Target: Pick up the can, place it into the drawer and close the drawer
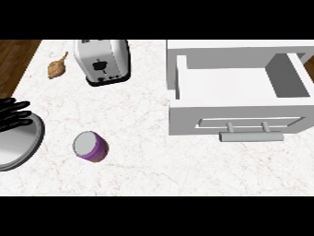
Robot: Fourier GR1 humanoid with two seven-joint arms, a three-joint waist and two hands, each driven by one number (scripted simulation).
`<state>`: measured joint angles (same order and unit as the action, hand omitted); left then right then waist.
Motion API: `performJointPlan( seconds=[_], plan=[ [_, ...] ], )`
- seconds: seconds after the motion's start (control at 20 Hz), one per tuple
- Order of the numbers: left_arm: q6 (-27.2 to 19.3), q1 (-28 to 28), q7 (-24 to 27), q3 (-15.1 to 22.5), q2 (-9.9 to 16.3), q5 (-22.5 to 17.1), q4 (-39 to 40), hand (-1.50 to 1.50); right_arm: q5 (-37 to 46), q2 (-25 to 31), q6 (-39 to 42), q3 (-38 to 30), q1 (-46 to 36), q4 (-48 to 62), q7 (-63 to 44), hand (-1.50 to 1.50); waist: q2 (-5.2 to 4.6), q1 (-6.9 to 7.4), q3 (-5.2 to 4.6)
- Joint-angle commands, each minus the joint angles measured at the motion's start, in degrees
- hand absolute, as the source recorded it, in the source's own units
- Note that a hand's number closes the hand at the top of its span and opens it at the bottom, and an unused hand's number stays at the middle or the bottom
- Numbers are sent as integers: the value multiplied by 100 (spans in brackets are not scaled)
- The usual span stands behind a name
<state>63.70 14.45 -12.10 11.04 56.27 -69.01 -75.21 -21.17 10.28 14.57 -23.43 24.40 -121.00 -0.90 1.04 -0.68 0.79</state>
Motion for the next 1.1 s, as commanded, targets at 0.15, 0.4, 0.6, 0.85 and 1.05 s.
performJointPlan(
  seconds=[0.15,0.4,0.6,0.85,1.05],
  plan=[
    [-213,260,-181,265,-833,257,-99,-150,-9,-79,199,-87,192,-141,46,-150,-112,-55,-80],
    [-413,226,-139,92,-1373,1003,-199,-150,-233,-60,308,-245,366,-265,-59,-150,-109,-98,-86],
    [-421,184,-124,-25,-1766,1569,52,-150,-194,-173,336,-237,339,-190,55,-150,-133,-127,-90],
    [-313,35,47,-252,-2147,2331,213,-150,-160,-17,413,-366,107,83,157,-150,-150,-112,-94],
    [-206,112,537,-619,-2814,3497,539,-150,-505,43,496,-672,274,32,1,-150,-123,-75,-94]
  ],
)
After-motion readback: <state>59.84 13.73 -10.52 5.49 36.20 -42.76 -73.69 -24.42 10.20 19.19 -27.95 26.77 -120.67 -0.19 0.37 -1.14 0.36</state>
